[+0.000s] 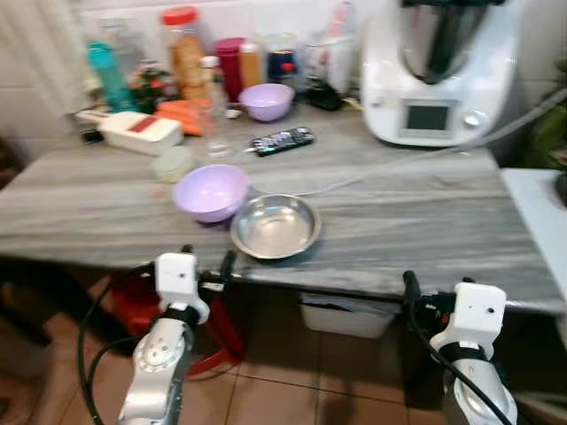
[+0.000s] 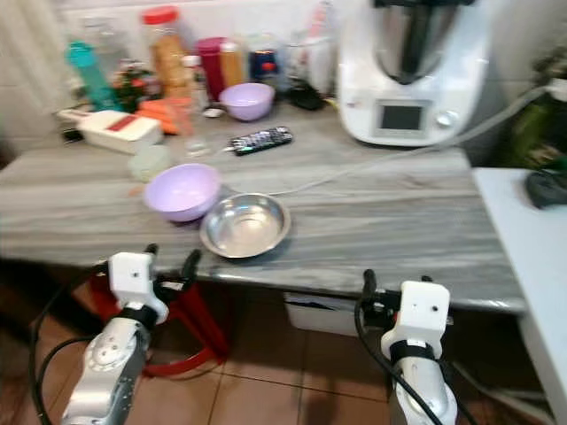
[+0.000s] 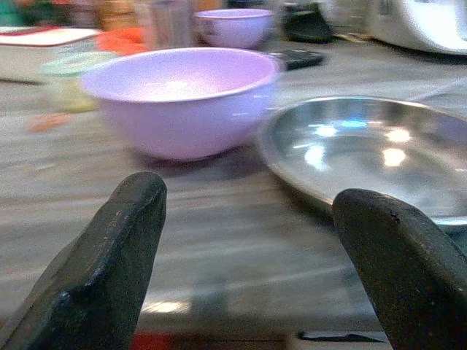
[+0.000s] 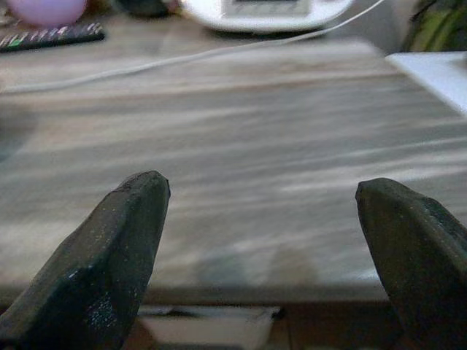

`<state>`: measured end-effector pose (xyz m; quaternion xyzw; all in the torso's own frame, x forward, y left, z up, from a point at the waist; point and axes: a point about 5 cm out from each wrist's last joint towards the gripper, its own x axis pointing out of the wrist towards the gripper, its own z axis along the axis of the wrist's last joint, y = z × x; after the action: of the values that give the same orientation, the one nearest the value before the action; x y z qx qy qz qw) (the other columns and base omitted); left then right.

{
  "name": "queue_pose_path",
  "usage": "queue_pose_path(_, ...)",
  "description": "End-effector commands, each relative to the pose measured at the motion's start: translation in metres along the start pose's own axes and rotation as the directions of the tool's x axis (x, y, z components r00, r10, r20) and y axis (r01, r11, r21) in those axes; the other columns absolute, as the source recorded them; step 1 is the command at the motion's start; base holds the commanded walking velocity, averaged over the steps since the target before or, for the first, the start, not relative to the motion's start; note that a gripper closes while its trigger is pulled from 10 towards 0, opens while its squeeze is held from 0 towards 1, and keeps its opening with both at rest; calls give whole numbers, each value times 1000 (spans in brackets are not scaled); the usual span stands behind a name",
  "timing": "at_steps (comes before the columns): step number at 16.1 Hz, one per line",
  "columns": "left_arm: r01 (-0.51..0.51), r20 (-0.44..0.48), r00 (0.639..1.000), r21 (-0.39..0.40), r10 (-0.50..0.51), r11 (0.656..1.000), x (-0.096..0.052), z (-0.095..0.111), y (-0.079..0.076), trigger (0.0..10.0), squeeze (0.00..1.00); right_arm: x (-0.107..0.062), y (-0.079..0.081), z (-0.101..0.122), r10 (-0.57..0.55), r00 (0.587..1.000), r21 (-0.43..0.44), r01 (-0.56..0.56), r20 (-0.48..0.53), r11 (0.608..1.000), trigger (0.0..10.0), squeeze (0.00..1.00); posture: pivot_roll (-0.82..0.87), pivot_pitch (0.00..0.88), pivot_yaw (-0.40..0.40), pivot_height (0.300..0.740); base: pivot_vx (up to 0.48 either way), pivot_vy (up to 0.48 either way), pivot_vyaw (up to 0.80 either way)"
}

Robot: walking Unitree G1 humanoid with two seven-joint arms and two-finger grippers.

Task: Setting the table

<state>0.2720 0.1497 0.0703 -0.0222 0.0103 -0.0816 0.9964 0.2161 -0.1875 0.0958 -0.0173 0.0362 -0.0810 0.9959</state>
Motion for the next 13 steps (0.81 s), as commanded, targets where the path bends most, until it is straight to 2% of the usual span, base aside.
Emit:
queue_pose_path(1,-26,-4,1000,15,26,1000,-1,2,9,10000,0,3,6,5,18,999,11,-18,33,1000,10000,0,-199,0,118,740,0,0,0)
queue_pose_path(6,-63,8,998,11,63,998,2,5,12,10000,0,12,6,6,25,1000,34,-25,9,999,10000,0,-193,0,110,740,0,0,0)
queue_pose_path(7,-40,13,999,25,40,999,3,6,9,10000,0,13,8,6,39,999,24,-40,25,999,10000,0,-178,0,104,740,0,0,0)
queue_pose_path(10,-66,23,998,30,66,997,3,9,14,10000,0,19,13,7,39,999,24,-39,34,999,10000,0,-169,0,100,740,0,0,0)
queue_pose_path(11,-67,25,997,31,67,997,4,10,14,10000,0,19,15,8,61,998,75,-63,23,995,10000,0,-166,0,98,740,0,0,0)
queue_pose_path(13,-70,29,997,33,69,997,4,11,14,10000,0,20,16,9,77,997,88,-79,29,993,10000,0,-162,0,95,740,-253,0,0)
